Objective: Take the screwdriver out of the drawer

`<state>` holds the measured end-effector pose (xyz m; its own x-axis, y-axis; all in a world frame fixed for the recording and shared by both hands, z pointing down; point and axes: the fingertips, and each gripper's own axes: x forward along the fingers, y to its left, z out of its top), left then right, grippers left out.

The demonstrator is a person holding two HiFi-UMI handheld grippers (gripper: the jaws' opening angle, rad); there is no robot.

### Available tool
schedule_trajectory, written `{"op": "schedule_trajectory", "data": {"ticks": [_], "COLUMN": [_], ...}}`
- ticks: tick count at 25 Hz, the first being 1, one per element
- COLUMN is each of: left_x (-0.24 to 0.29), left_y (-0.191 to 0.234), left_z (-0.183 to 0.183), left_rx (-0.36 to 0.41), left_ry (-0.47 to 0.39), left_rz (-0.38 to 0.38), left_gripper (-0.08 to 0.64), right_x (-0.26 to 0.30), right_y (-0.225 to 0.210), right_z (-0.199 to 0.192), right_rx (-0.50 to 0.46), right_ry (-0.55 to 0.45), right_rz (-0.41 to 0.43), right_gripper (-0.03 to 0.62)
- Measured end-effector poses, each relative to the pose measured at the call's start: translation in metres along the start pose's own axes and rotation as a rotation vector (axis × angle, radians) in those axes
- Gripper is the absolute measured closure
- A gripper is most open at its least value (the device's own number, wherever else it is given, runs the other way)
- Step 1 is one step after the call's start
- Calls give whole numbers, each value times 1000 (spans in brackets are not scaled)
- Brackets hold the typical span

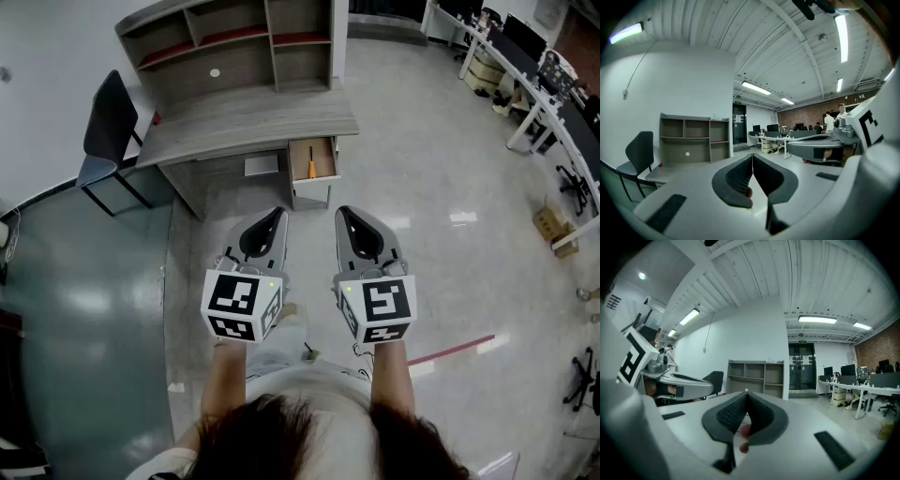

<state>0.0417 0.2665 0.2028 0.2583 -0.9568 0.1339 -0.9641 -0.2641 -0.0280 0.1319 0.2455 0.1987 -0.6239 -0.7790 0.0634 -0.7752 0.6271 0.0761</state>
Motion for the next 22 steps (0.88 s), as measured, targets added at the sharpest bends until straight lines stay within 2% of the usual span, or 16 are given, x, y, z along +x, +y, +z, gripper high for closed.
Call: {"op": "schedule_trajectory", "data": {"ticks": [11, 22], "left_x": [61, 122], "left_y": [53, 114], "left_z": [-2, -4], "left_rx": [-22, -27], "left_ry": [16, 29], "left_rz": [-5, -61], "left_gripper": [543, 543], "right_x": [73, 157], "right_y": [-17, -31], "right_z": [2, -2], "right_rx": [20, 45], "right_ry": [-7, 17], "right_rz": [23, 4], "right_gripper": [565, 565]}}
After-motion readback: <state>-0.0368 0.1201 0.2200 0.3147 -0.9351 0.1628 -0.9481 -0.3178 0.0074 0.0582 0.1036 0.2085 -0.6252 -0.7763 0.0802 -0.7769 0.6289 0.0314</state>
